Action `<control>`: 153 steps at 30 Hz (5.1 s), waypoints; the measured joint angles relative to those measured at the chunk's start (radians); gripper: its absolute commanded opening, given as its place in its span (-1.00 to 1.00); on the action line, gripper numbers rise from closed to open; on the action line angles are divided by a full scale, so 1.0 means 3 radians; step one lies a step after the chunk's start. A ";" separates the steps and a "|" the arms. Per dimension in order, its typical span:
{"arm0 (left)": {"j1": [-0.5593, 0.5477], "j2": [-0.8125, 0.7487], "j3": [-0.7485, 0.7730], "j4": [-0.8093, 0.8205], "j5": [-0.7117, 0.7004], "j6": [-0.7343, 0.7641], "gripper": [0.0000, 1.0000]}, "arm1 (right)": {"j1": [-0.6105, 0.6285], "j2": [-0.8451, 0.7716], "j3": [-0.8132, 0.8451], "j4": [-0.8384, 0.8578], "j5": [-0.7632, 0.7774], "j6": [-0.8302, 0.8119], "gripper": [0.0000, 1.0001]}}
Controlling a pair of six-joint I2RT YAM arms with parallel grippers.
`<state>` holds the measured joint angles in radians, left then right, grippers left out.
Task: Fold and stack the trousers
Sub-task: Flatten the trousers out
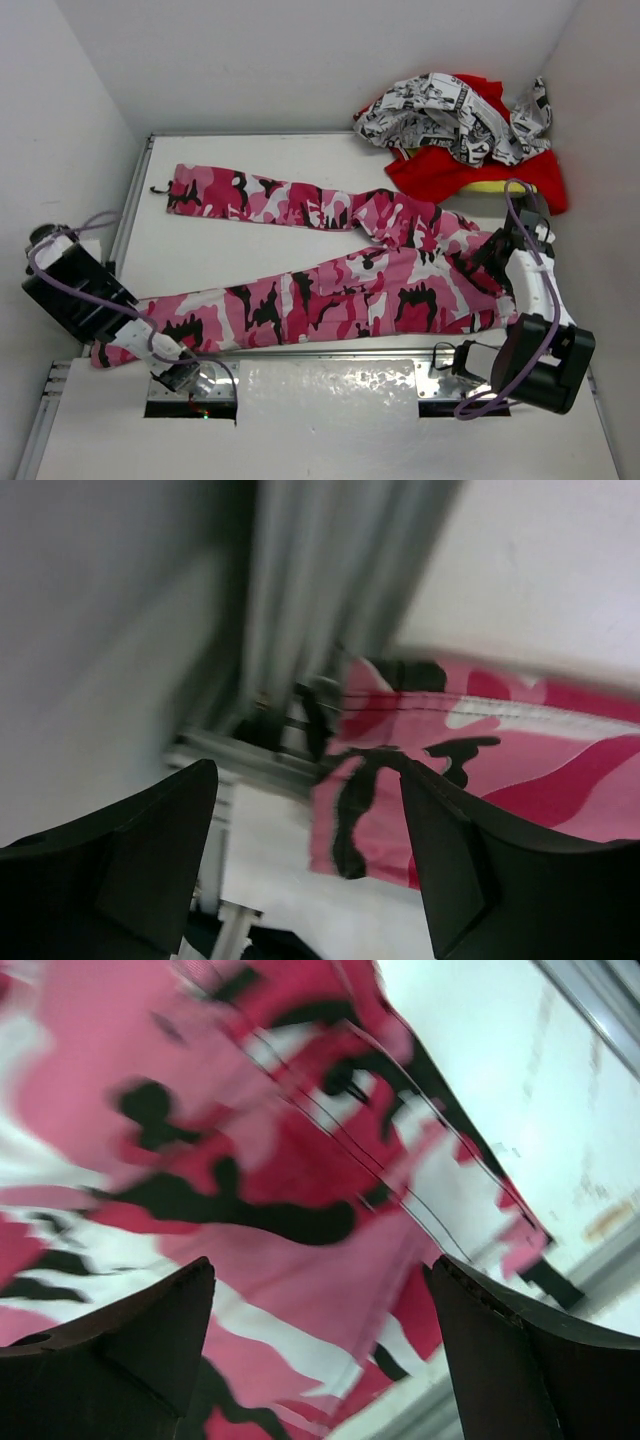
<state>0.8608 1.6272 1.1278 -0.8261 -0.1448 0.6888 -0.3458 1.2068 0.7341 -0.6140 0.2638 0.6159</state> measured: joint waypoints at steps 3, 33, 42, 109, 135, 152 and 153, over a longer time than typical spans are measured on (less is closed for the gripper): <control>0.0151 0.0177 -0.0389 0.0072 0.0020 0.0196 0.45 | -0.0031 -0.0055 -0.0140 -0.0113 0.0127 0.0051 0.71; -0.0245 0.0389 -0.0380 0.0689 0.1096 0.0172 -0.36 | -0.1100 0.0142 -0.0740 0.0170 0.0309 -0.0202 0.72; -0.0280 0.0334 -0.0099 0.0371 0.1203 0.0111 -0.10 | -0.0977 0.0154 -0.0348 0.0108 0.0507 -0.0514 0.69; -0.0703 0.1189 0.2188 -0.0549 0.1808 -0.0493 -1.00 | -0.0401 0.1737 0.0629 0.0463 -0.0042 -0.0643 -0.48; -0.0432 0.1380 0.2420 -0.1087 0.1644 -0.0337 0.34 | -0.0632 0.1657 0.0577 0.0258 0.0107 -0.0788 -0.30; -0.1047 0.2092 0.2218 -0.0352 0.0790 -0.0868 0.31 | -0.0593 0.1400 0.0964 0.0055 -0.0014 -0.1033 -0.10; -0.1030 0.2076 0.2174 -0.0338 0.0782 -0.0884 0.31 | -0.0576 0.1395 0.0999 0.0038 -0.0017 -0.1035 -0.07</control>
<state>0.5518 2.2501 1.7802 -0.9276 0.0898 0.4236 -0.5186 1.6253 1.0340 -0.6025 0.2588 0.3054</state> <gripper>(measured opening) 0.659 0.443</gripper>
